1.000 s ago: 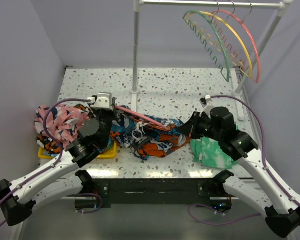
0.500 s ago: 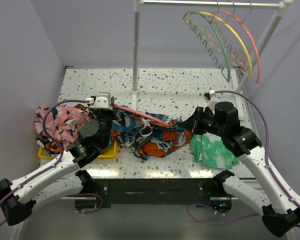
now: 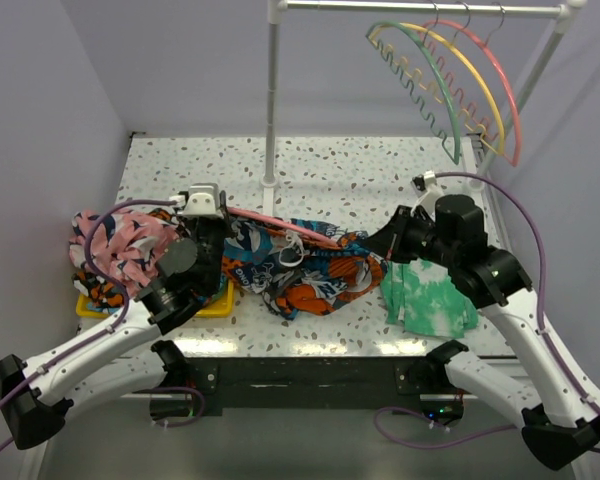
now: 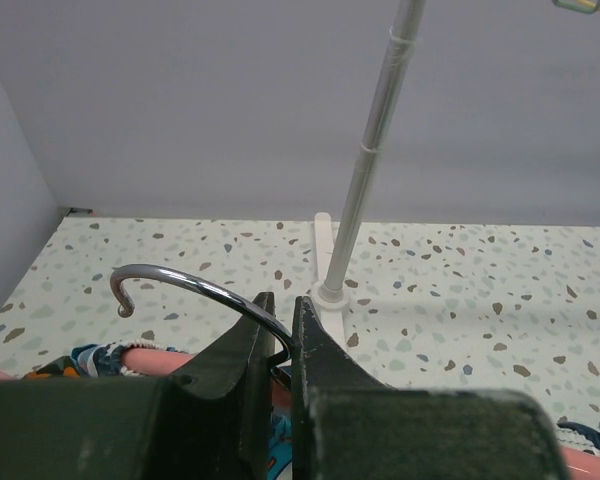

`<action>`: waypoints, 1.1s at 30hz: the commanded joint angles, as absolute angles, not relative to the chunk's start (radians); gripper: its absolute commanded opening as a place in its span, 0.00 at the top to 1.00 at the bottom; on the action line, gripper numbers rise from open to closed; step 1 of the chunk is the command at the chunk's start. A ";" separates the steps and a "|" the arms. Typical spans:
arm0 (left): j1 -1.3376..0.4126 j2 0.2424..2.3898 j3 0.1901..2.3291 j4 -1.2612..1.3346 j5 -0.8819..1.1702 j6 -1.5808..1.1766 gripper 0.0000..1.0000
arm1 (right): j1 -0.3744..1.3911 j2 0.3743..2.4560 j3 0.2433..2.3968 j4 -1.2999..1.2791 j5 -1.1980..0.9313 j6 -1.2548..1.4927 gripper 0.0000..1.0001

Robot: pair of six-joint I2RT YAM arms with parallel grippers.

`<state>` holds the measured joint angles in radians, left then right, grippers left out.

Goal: Place the shorts on the hanger

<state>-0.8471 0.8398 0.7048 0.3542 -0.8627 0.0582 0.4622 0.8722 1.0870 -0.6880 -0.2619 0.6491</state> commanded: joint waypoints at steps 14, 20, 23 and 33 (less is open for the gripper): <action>-0.818 0.899 0.859 0.178 -1.009 0.037 1.00 | 0.459 0.907 1.157 -0.546 -0.382 0.762 1.00; -0.850 0.968 0.963 0.132 -0.974 -0.043 1.00 | 0.676 0.983 1.231 -0.477 -0.190 0.808 1.00; -0.894 1.008 1.027 0.111 -0.986 -0.072 1.00 | 0.731 1.025 1.265 -0.433 -0.120 0.831 1.00; -0.985 1.118 1.252 0.002 -0.959 -0.156 1.00 | 0.784 1.144 1.451 -0.422 0.096 0.802 1.00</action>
<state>-0.9493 1.1007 1.1305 -0.0185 -0.9668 -0.0967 0.7628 1.0969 1.3376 -0.4938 -0.0158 0.8131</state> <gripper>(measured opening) 0.115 0.014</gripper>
